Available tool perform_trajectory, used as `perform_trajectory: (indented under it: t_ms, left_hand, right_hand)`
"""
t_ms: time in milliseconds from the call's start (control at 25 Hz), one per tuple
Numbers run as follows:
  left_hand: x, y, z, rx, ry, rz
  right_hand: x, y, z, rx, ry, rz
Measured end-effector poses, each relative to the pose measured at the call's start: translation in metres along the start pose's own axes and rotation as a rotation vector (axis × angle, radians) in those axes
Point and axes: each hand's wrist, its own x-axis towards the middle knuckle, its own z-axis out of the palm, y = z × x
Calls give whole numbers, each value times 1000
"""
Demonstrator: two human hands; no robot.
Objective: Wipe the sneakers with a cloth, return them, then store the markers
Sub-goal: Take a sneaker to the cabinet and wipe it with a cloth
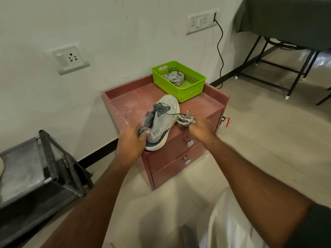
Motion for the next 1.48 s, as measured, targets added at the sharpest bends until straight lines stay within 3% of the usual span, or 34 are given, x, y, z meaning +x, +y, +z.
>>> perform_trajectory:
  t_ms: [160, 320, 440, 560, 680, 800, 920, 1080, 1240, 1360, 1480]
  left_hand:
    - [3, 0, 3, 15, 15, -7]
    - [3, 0, 5, 19, 38, -16]
    - [6, -3, 6, 27, 40, -29]
    - [4, -2, 5, 0, 16, -34]
    - [5, -5, 5, -7, 21, -31]
    - [7, -8, 6, -7, 18, -45]
    - [6, -5, 7, 3, 12, -34]
    - [5, -5, 5, -5, 28, -45]
    - [7, -5, 4, -1, 28, -61]
    - [3, 0, 1, -5, -1, -53]
    - [1, 0, -6, -36, 4, -68]
  right_hand:
    - [-13, -16, 13, 249, 60, -99]
    - [-40, -27, 52, 78, -289, -367]
    - [-46, -25, 58, -56, -334, -515]
    - [-22, -13, 45, -284, -176, -354]
    - [-9, -3, 27, -303, -106, -138]
    - [-24, -10, 22, -173, -48, -200]
    - [-60, -34, 45, -30, -189, -420]
    - [-84, -38, 58, -67, -232, -445]
    - [-74, -30, 59, -286, -199, -540]
    - [-37, -20, 64, -464, -124, -444]
    - [-11, -8, 43, -324, -68, -192]
